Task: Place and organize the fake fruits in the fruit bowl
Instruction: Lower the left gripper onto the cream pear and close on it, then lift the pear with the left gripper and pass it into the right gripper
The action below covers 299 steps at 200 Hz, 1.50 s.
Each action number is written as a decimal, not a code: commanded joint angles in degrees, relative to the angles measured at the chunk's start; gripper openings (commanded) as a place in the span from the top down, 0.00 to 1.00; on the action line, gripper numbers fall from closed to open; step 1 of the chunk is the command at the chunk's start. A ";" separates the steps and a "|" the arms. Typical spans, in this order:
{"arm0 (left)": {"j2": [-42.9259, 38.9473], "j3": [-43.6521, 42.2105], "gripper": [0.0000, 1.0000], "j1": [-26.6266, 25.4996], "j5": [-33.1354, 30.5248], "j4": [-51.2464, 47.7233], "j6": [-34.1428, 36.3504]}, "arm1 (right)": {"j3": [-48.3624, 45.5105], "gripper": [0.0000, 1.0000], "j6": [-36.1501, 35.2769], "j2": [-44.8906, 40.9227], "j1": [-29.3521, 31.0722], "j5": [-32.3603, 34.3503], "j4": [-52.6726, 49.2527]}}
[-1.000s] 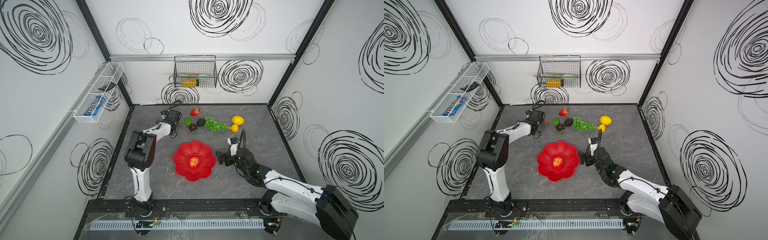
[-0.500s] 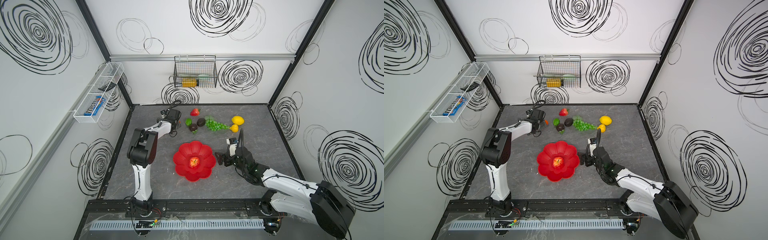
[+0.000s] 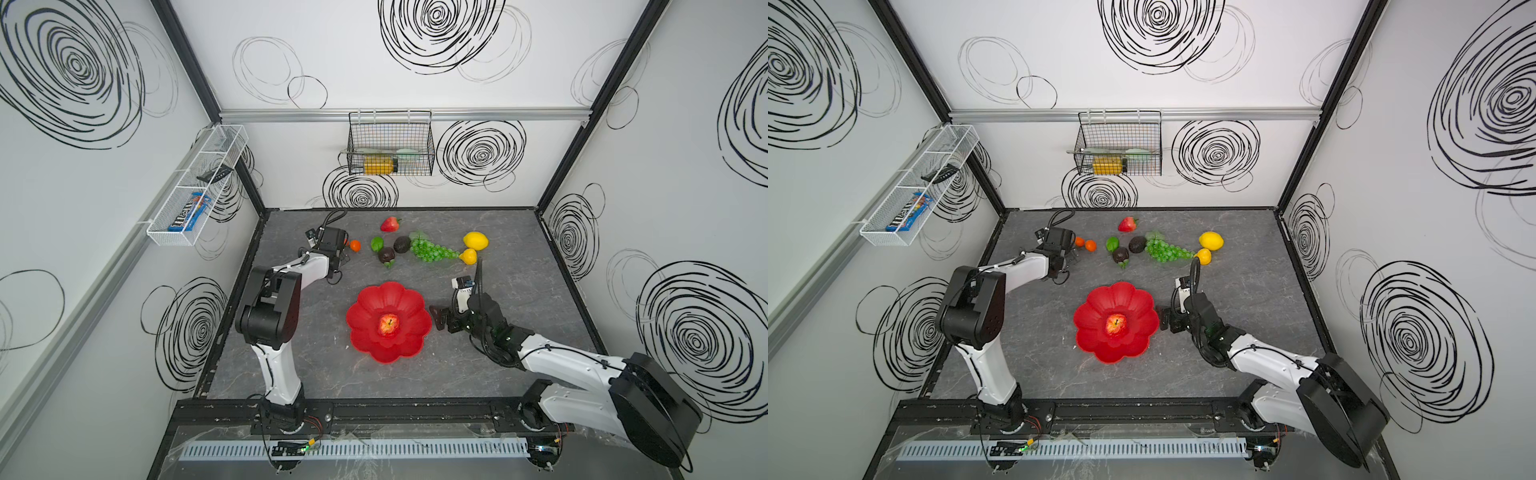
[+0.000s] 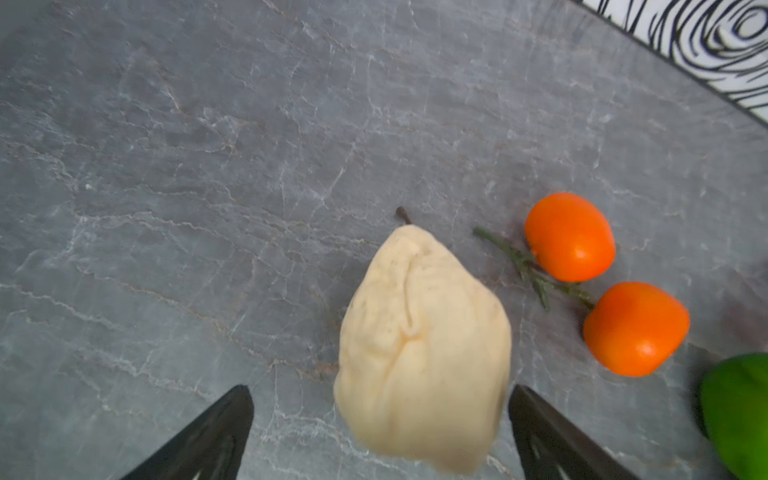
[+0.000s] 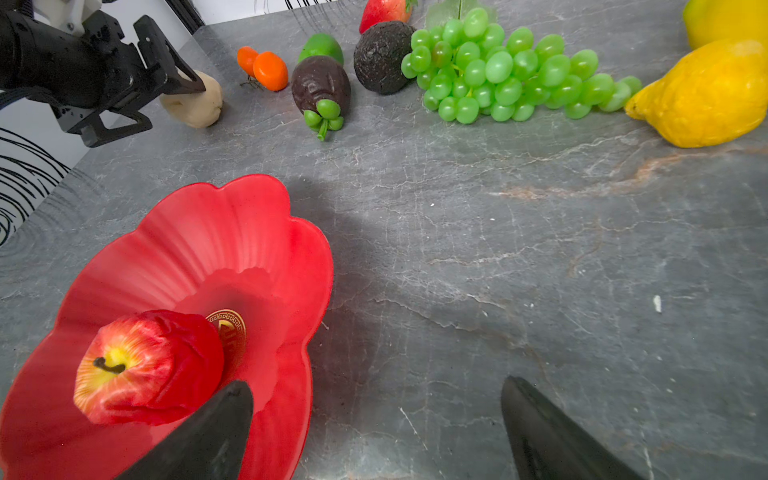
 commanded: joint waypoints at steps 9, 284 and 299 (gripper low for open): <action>2.39 3.46 0.00 0.42 3.50 2.86 1.41 | 1.40 0.03 0.69 1.30 -0.24 0.43 0.60; -33.85 -28.88 0.35 -13.88 20.70 41.66 11.06 | 11.88 0.03 3.89 -3.87 -0.68 -3.06 -15.94; -36.63 -33.58 0.35 -17.38 25.13 51.31 8.65 | 13.41 0.03 4.03 -7.83 -0.68 -4.43 -18.17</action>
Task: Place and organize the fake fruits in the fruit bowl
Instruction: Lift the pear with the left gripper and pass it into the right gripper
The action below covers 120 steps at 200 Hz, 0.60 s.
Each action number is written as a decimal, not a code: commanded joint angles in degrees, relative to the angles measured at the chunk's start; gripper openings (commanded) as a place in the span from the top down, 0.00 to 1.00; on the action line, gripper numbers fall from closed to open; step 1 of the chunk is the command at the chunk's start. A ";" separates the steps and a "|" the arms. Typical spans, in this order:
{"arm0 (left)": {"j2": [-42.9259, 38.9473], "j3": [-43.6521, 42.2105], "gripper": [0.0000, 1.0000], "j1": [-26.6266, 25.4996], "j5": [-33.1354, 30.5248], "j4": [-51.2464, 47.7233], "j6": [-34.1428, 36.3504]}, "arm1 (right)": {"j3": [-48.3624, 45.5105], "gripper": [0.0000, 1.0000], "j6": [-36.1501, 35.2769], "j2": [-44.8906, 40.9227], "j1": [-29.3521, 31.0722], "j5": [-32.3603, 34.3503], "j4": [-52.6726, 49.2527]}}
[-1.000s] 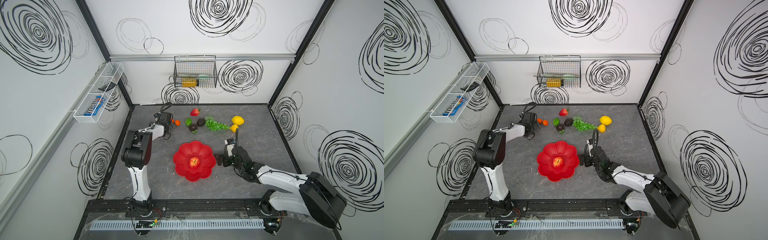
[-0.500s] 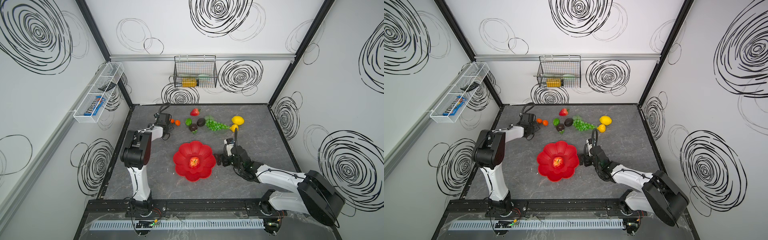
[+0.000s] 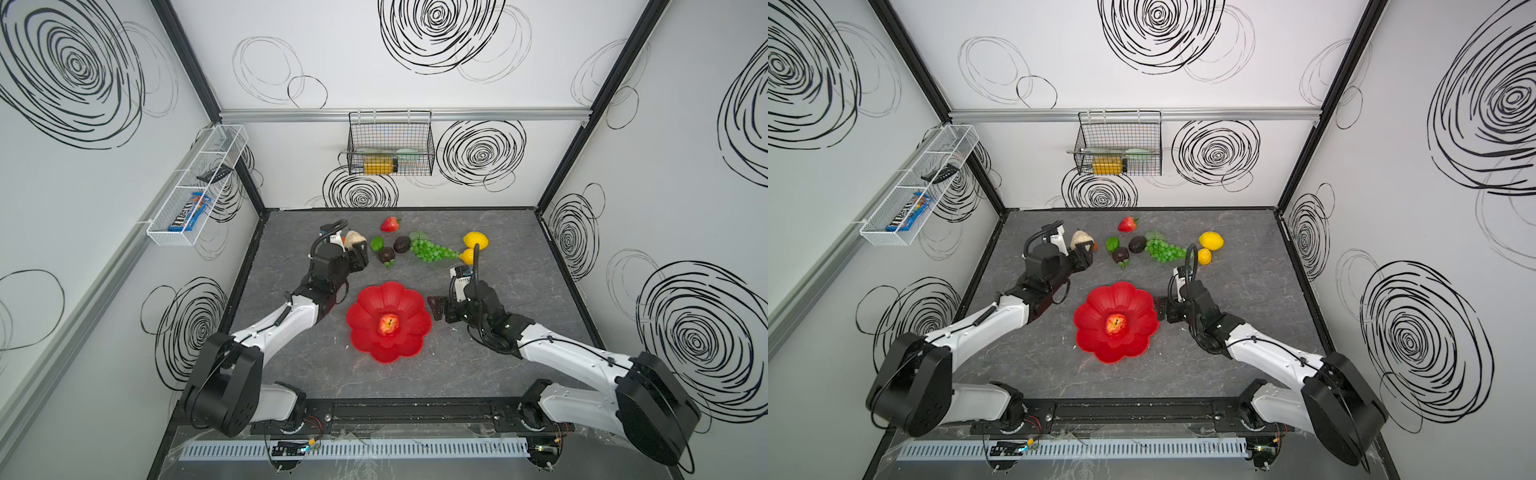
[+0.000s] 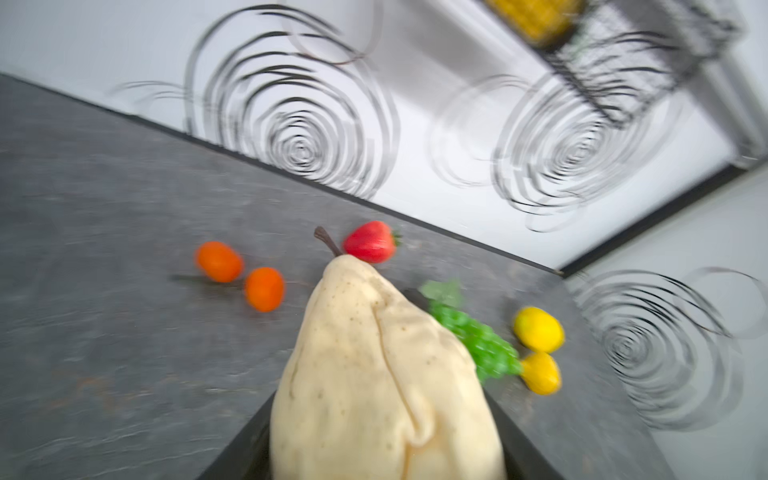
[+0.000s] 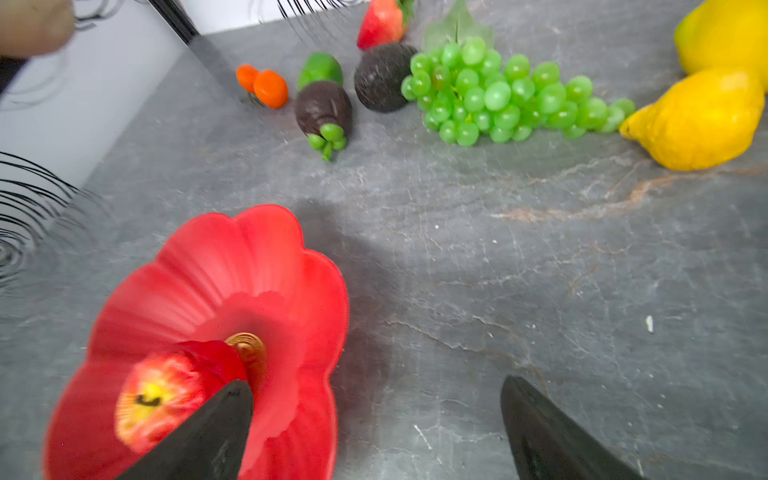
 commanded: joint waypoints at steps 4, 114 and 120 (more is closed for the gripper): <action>-3.98 -7.24 0.35 -5.25 6.49 18.70 -0.66 | 3.53 0.03 1.57 -6.83 -0.28 -3.21 -6.41; -2.85 -20.37 0.38 -23.96 11.49 46.96 23.20 | 11.71 0.01 12.01 -15.47 0.14 -18.93 -10.60; -2.63 -20.39 0.38 -24.86 10.72 46.80 24.88 | 11.81 0.01 12.58 -15.18 0.39 -19.74 -10.31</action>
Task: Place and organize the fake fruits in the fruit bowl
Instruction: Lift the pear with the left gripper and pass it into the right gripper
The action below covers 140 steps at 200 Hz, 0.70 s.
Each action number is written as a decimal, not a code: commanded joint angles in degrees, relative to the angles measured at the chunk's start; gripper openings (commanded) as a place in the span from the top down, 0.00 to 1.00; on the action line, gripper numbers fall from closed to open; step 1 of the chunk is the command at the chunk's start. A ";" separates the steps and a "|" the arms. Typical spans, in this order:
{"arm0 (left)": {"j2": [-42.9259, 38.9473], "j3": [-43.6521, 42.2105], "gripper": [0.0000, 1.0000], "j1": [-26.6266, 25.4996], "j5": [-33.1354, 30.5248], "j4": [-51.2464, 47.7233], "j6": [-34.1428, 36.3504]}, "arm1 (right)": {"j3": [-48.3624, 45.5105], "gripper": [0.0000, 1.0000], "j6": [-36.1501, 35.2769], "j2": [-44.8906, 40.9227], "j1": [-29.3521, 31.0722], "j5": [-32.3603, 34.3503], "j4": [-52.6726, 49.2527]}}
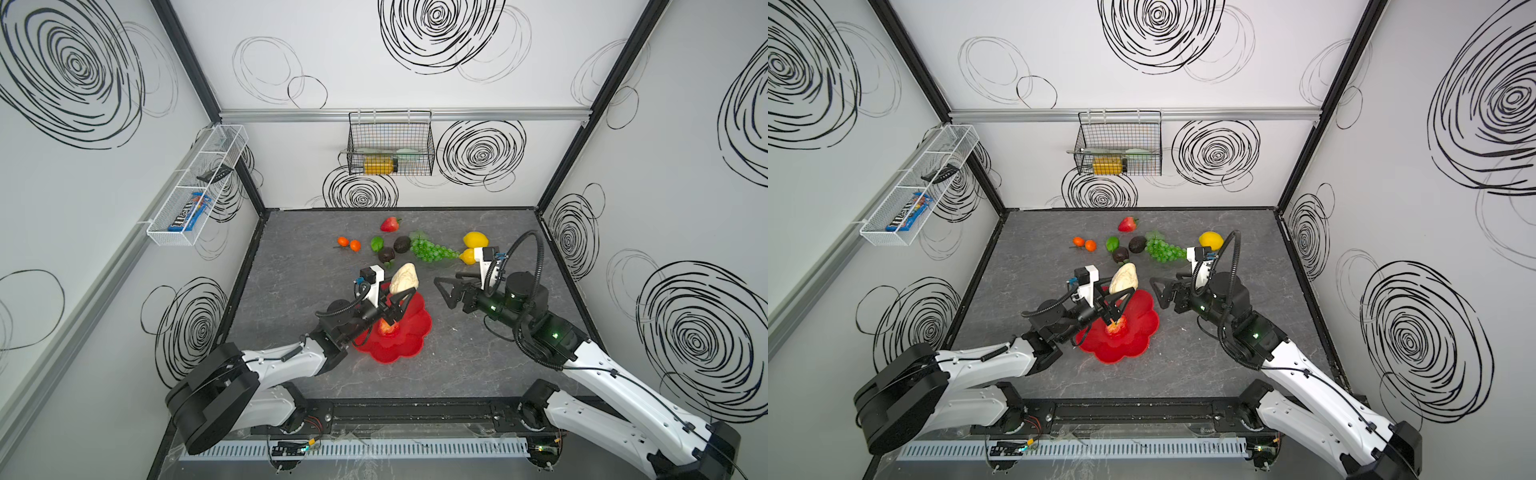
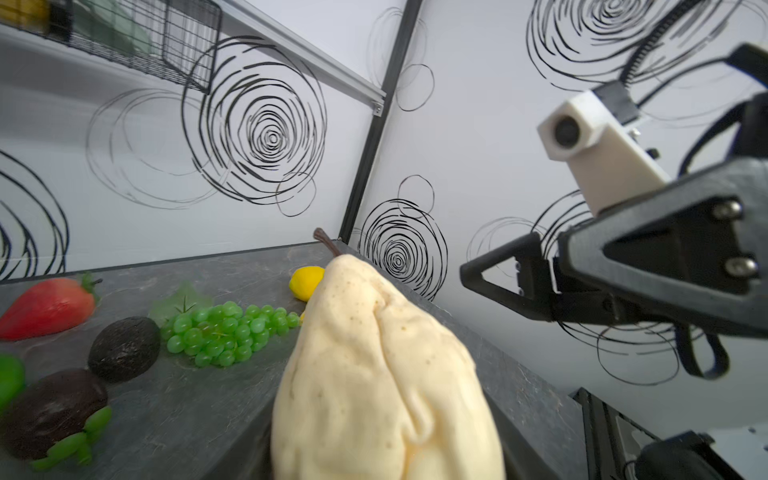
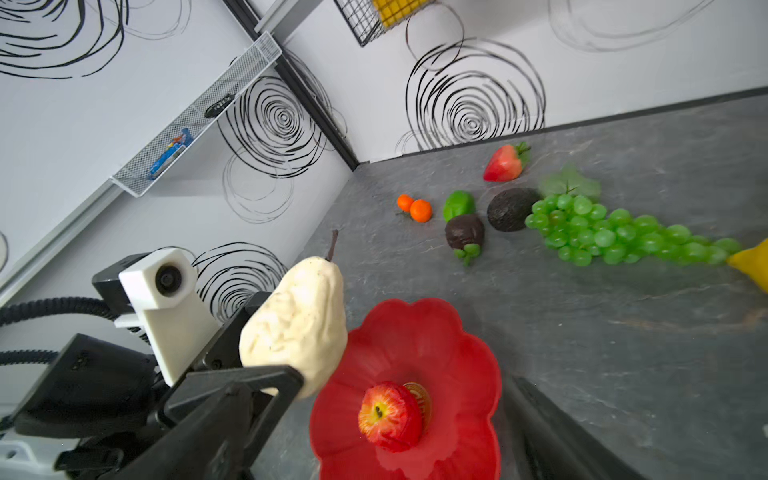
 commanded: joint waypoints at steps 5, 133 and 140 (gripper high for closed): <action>0.77 -0.73 0.38 -3.68 -0.56 8.23 10.88 | 2.01 0.00 5.27 1.44 0.60 -7.46 -0.97; 4.95 0.70 0.38 -9.94 -8.09 6.80 21.53 | 3.20 0.18 3.73 7.96 9.05 -5.05 -4.92; 5.21 0.85 0.38 -10.06 -8.12 6.72 21.85 | 3.04 0.20 3.69 7.95 9.22 -4.91 -4.74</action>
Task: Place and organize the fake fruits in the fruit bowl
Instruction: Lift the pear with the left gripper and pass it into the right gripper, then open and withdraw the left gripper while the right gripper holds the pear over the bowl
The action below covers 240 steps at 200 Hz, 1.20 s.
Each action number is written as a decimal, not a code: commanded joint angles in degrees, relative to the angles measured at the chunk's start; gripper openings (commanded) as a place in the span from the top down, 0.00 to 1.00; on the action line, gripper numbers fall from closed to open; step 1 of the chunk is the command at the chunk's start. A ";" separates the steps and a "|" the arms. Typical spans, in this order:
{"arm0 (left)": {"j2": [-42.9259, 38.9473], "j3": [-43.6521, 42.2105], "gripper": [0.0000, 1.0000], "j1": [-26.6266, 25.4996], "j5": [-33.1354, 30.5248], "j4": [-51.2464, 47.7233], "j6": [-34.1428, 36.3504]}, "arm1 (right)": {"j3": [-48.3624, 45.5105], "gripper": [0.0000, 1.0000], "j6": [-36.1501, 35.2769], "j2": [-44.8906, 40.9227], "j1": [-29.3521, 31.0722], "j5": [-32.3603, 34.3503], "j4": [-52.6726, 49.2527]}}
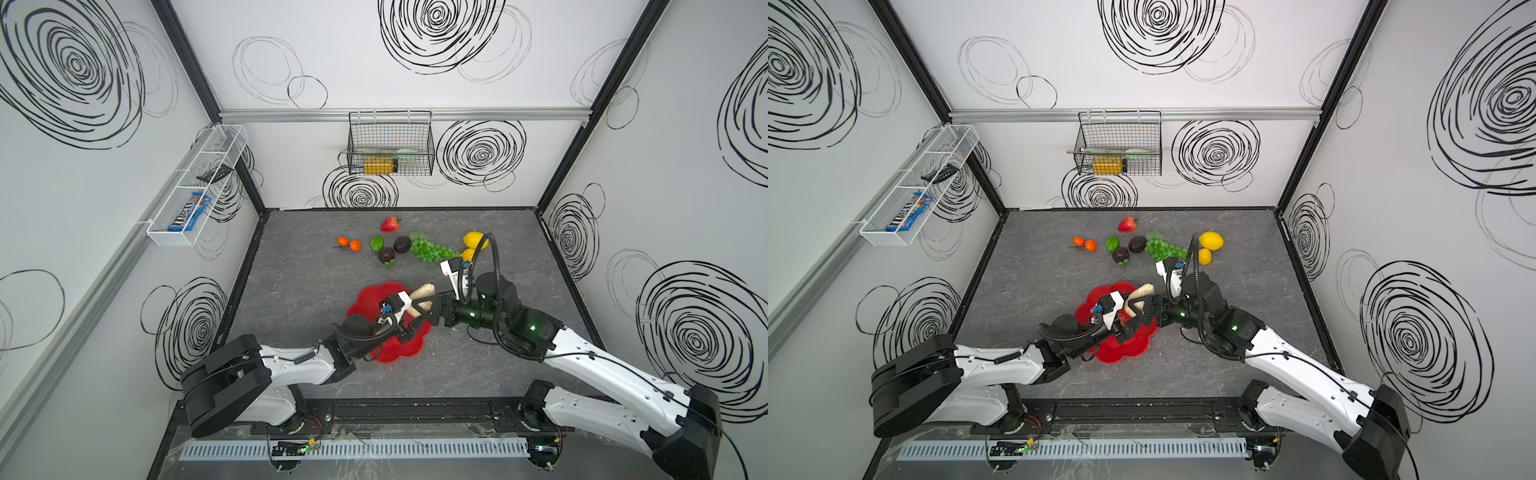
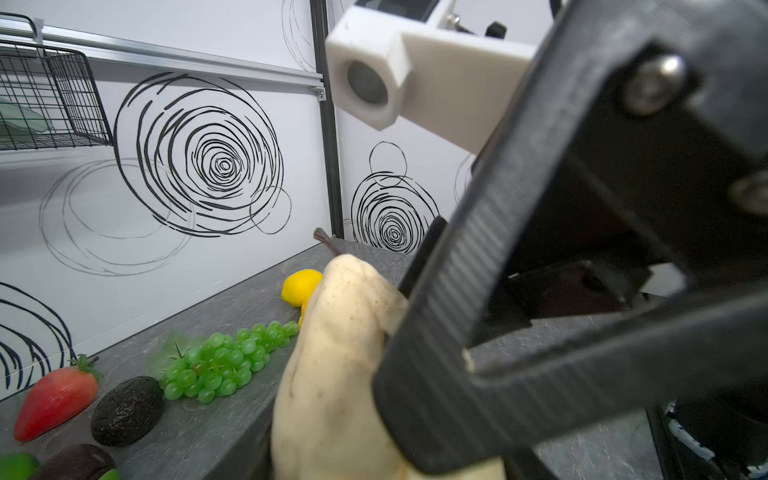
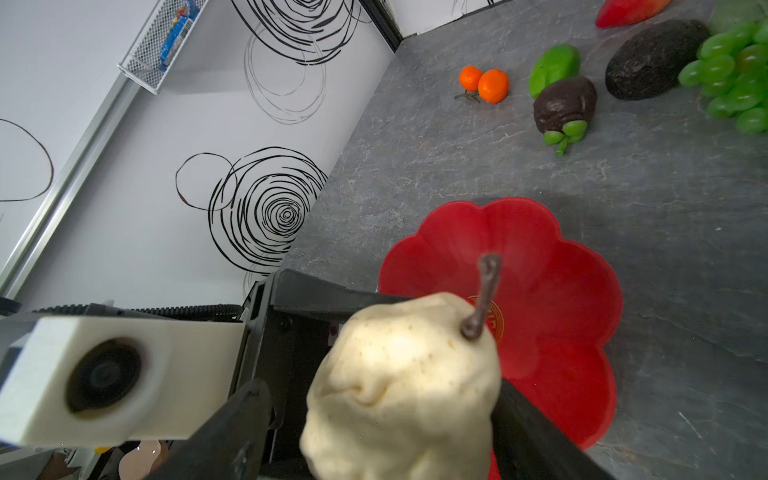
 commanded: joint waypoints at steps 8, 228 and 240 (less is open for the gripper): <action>1.03 1.07 0.37 -0.75 -1.11 4.65 2.74 | 0.40 0.22 -0.18 -0.11 1.05 0.82 -0.50; -33.37 -13.88 0.04 31.81 -0.84 -16.68 -34.35 | -4.48 0.46 -16.54 8.31 8.20 33.72 11.15; -33.04 -14.61 0.04 34.29 0.50 -16.16 -36.81 | -5.36 0.47 -16.62 10.54 8.63 33.74 12.93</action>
